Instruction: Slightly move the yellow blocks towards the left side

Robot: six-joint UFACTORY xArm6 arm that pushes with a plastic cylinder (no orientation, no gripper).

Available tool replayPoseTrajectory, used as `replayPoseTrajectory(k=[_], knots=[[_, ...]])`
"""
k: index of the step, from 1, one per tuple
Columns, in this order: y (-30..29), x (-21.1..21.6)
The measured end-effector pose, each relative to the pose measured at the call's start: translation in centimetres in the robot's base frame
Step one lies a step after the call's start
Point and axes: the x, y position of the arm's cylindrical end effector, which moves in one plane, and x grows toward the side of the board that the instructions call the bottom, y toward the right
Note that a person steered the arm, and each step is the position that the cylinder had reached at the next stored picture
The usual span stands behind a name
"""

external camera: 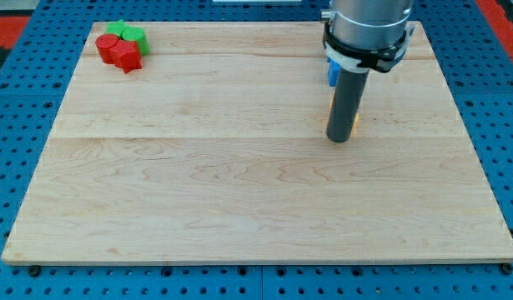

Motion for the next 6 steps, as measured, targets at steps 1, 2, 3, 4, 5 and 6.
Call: replayPoseTrajectory(k=[1, 2, 3, 4, 5, 6], knots=[[0.5, -2.4], [1.1, -0.8], [2.3, 0.1], [5.3, -1.7], [4.2, -4.9], [2.4, -6.8]])
